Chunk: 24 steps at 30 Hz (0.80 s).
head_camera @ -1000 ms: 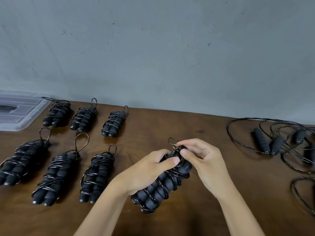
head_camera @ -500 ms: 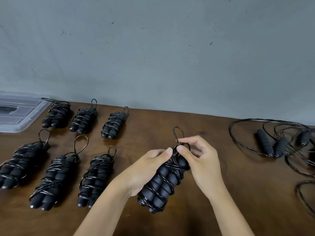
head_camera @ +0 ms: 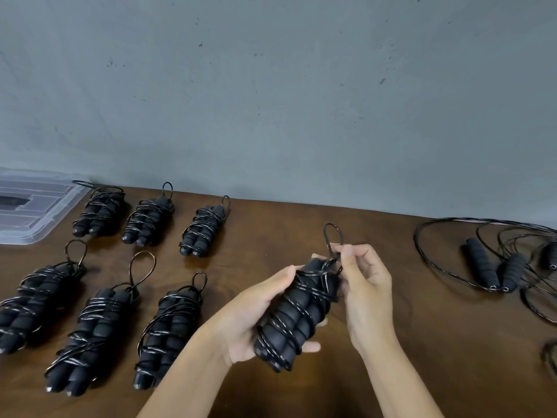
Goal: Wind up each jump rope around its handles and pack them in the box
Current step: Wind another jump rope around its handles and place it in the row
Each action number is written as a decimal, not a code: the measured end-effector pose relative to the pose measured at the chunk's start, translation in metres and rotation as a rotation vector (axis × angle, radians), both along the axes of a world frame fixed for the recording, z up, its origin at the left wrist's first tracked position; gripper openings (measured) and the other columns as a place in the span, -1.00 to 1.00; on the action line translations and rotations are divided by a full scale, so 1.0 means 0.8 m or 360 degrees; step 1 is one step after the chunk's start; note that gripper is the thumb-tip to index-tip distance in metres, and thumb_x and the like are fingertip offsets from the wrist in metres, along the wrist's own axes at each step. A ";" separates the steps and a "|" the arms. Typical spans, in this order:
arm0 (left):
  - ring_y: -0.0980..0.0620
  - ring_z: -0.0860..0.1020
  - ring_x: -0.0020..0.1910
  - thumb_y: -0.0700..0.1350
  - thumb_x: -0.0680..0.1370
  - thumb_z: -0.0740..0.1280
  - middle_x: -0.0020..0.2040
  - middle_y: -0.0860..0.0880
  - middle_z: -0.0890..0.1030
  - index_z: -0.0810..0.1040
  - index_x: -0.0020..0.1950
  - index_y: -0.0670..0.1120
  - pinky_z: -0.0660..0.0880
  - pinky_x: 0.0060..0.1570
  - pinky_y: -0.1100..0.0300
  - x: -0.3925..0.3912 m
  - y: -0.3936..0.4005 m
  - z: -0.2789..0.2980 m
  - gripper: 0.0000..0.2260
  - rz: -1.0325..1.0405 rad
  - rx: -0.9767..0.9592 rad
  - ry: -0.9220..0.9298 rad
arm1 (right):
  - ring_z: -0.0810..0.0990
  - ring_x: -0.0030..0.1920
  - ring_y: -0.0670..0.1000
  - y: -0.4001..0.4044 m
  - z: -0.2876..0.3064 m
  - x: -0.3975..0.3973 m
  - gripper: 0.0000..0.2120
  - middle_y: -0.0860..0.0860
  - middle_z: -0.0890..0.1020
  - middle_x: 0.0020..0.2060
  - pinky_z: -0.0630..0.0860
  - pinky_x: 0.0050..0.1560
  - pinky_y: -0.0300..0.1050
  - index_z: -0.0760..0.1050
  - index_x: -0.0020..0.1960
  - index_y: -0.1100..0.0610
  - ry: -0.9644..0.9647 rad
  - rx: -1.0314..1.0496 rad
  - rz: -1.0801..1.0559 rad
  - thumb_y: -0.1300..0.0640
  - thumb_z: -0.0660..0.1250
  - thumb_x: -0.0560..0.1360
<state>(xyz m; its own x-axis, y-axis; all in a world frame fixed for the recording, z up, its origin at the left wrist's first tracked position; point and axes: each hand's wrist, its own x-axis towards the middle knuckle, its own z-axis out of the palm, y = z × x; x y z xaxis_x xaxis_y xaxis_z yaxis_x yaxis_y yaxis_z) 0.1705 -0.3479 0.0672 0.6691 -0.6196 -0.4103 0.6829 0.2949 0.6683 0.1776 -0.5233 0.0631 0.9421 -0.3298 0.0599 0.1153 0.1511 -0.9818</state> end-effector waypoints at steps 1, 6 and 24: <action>-0.29 0.62 0.30 0.16 0.67 0.25 0.34 -0.24 0.62 0.55 0.45 0.07 0.59 0.20 -0.29 0.000 -0.001 -0.002 -0.61 -0.0006 0.0006 -0.0037 | 0.72 0.03 0.16 0.000 0.000 0.001 -0.72 0.15 0.70 0.02 0.58 0.16 0.21 0.50 -0.01 0.31 0.0020 0.0066 0.0036 0.05 0.35 0.58; -0.32 0.62 0.28 0.13 0.70 0.22 0.31 -0.25 0.63 0.56 0.40 0.10 0.64 -0.03 -0.09 0.006 -0.003 -0.008 -0.68 0.0113 0.0070 -0.0160 | 0.67 0.15 0.21 -0.004 -0.007 0.013 -0.76 0.15 0.71 0.04 0.48 0.34 0.34 0.57 0.09 0.12 0.0139 0.0033 0.0229 0.01 0.42 0.50; -0.05 0.46 0.34 -0.04 0.65 0.39 0.50 -0.03 0.17 0.20 0.66 0.08 0.47 0.31 0.19 0.148 0.012 -0.073 -0.38 0.0461 0.1728 -0.1181 | 0.72 0.00 -0.08 -0.009 -0.045 0.050 -0.85 -0.06 0.68 0.09 0.67 0.03 -0.12 0.52 0.20 0.02 0.0355 -0.0410 0.0185 0.06 0.27 0.66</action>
